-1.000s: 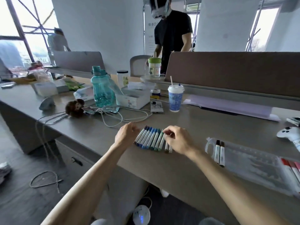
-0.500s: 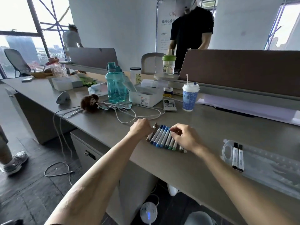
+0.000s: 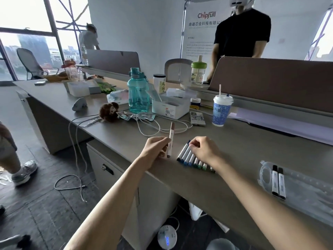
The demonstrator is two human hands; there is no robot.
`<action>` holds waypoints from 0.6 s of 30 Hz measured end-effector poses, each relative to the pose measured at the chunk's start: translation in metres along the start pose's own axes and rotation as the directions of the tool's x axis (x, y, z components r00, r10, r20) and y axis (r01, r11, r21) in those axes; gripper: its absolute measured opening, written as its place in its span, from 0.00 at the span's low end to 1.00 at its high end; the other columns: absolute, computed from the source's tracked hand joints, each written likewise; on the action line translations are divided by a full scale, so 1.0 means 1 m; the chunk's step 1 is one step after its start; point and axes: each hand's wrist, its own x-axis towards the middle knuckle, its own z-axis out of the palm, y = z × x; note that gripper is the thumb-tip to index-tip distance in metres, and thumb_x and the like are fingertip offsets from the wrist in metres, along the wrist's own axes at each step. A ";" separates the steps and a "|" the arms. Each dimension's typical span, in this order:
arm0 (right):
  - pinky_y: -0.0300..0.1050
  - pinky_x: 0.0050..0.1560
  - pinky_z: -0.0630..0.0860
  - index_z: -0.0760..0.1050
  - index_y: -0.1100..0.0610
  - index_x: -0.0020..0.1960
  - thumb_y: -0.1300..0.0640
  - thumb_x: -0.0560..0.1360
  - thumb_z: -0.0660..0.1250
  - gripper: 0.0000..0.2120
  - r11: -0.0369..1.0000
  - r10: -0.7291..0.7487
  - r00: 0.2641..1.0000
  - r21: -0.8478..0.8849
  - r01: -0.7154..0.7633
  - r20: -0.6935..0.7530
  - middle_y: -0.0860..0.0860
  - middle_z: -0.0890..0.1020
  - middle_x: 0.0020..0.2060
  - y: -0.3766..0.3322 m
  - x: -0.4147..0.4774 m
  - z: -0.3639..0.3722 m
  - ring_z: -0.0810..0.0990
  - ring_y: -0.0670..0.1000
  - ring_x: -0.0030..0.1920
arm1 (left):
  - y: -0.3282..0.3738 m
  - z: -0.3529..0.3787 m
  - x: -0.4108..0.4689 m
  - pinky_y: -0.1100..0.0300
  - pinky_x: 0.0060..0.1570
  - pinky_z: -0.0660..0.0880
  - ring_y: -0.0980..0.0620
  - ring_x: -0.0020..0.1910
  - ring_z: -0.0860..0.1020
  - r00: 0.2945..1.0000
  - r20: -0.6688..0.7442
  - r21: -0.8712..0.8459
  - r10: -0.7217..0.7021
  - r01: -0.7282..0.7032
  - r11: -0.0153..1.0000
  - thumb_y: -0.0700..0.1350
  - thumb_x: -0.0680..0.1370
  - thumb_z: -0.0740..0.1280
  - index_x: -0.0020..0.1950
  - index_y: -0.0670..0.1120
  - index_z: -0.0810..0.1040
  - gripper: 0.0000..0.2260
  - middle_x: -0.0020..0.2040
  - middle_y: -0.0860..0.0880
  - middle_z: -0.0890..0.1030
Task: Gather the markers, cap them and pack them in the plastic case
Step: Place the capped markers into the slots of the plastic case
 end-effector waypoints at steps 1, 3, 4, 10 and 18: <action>0.44 0.44 0.75 0.80 0.53 0.45 0.53 0.76 0.66 0.07 0.999 0.016 1.000 -0.043 -0.016 -0.004 0.51 0.84 0.43 -0.006 0.003 0.003 0.82 0.54 0.47 | -0.002 -0.003 -0.003 0.62 0.27 0.63 0.51 0.28 0.66 1.000 -0.018 -0.066 0.025 -0.026 0.997 0.42 0.76 0.67 0.37 0.41 0.79 0.08 0.30 0.47 0.68; 0.43 0.43 0.73 0.81 0.53 0.44 0.49 0.75 0.65 0.09 0.989 0.054 0.998 -0.137 -0.057 -0.022 0.51 0.84 0.43 -0.015 0.007 0.009 0.81 0.55 0.48 | -0.003 -0.006 -0.007 0.64 0.26 0.63 0.54 0.27 0.66 0.998 -0.026 -0.121 0.060 -0.063 0.991 0.39 0.77 0.65 0.38 0.42 0.79 0.09 0.30 0.49 0.69; 0.44 0.43 0.73 0.80 0.53 0.43 0.48 0.75 0.65 0.10 0.982 0.061 0.998 -0.176 -0.064 -0.022 0.51 0.84 0.43 -0.018 0.008 0.012 0.81 0.55 0.48 | -0.003 -0.007 -0.008 0.65 0.26 0.63 0.55 0.27 0.66 0.997 -0.020 -0.126 0.072 -0.074 0.989 0.39 0.78 0.65 0.39 0.42 0.80 0.08 0.29 0.50 0.71; 0.43 0.42 0.74 0.80 0.53 0.42 0.46 0.72 0.67 0.10 0.951 0.118 0.993 -0.292 -0.107 0.020 0.52 0.84 0.44 -0.024 0.022 0.021 0.82 0.56 0.47 | -0.001 -0.007 -0.012 0.66 0.25 0.65 0.55 0.27 0.68 0.994 0.021 -0.150 0.111 -0.107 0.983 0.39 0.78 0.66 0.42 0.40 0.80 0.06 0.30 0.51 0.76; 0.46 0.48 0.76 0.78 0.53 0.45 0.38 0.64 0.69 0.20 0.919 0.214 0.975 -0.351 -0.179 0.063 0.53 0.83 0.47 -0.031 0.036 0.029 0.81 0.56 0.50 | 0.001 -0.005 -0.015 0.63 0.27 0.66 0.53 0.29 0.70 0.996 -0.014 -0.107 0.091 -0.092 0.990 0.38 0.77 0.65 0.40 0.41 0.78 0.06 0.31 0.50 0.79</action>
